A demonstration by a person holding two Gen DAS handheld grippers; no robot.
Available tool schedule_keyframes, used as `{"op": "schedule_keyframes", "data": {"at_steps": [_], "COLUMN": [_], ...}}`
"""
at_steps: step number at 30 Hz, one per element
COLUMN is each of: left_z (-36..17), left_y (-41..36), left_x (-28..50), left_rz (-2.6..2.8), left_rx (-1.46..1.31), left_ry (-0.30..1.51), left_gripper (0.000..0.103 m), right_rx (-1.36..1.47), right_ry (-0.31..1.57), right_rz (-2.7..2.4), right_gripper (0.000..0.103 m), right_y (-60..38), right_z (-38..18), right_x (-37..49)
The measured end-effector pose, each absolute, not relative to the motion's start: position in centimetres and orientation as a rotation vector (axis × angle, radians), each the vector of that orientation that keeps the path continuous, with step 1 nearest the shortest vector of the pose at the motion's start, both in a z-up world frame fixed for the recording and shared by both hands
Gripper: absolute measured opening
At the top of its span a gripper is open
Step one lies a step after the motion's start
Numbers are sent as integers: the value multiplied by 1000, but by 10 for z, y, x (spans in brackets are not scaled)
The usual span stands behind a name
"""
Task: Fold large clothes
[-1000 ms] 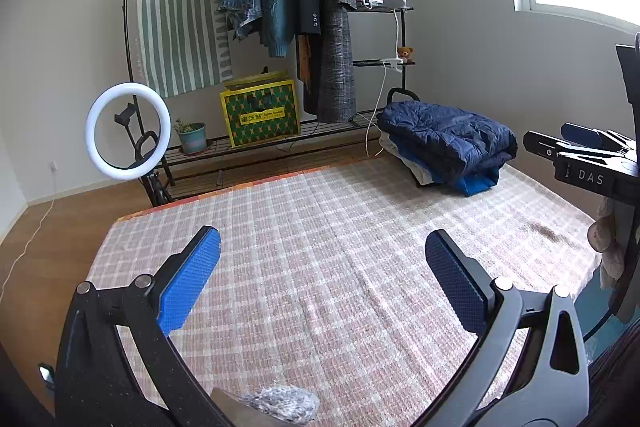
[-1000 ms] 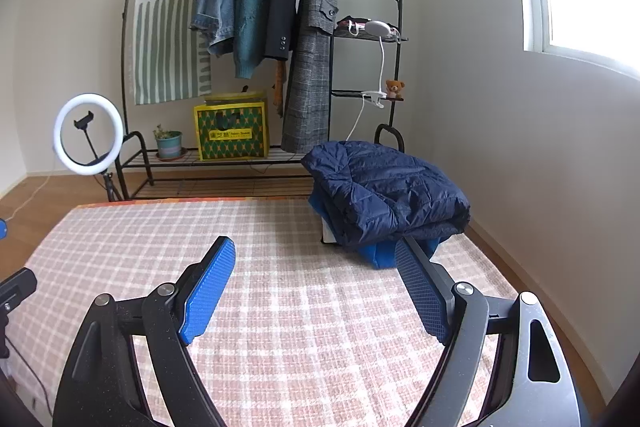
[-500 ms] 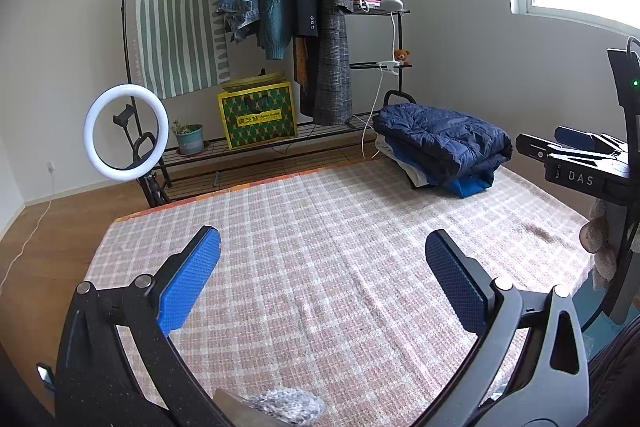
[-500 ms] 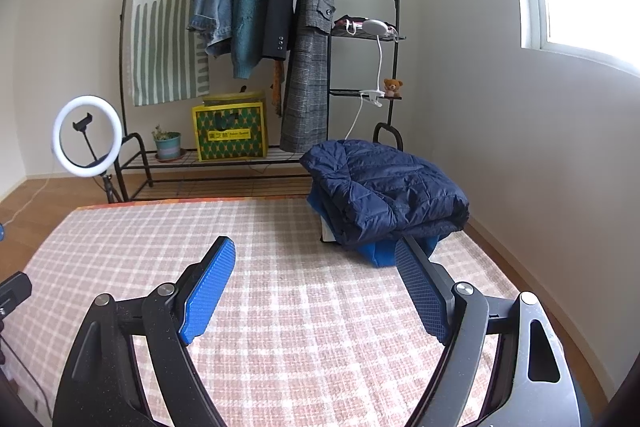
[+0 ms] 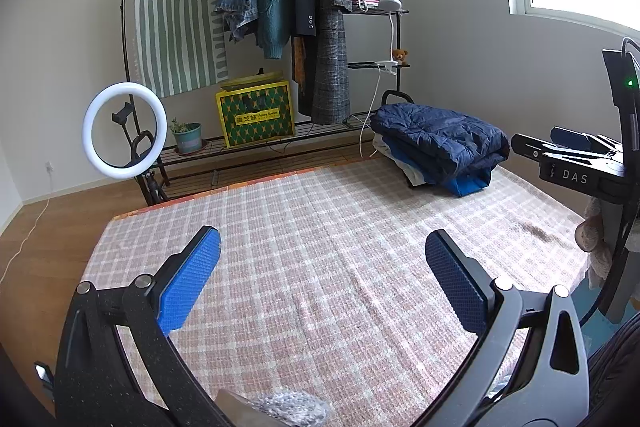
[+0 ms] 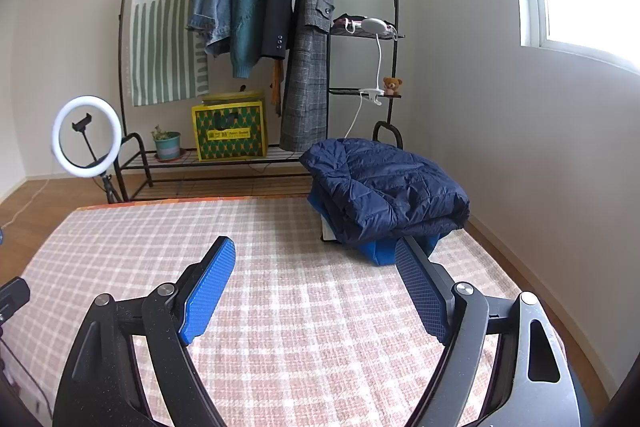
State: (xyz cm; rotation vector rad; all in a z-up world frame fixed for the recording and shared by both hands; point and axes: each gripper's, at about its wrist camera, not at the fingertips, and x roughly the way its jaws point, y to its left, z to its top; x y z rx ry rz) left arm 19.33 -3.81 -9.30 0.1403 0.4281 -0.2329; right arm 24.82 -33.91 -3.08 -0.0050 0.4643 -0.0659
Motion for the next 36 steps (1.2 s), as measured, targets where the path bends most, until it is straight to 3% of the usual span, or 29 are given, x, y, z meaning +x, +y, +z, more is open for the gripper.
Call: {"op": "schedule_keyframes", "data": {"at_steps": [36], "left_z": [-91], "left_y": [-40], "left_x": [190], "left_rz": [-222], "left_rx": [138], "left_ry": [417], "left_gripper": [103], "right_rx": [-5], "right_ry": [462], "right_rz": [-72], "right_gripper": [82], "right_y": [-337], "right_z": [-34], "right_x": [246]}}
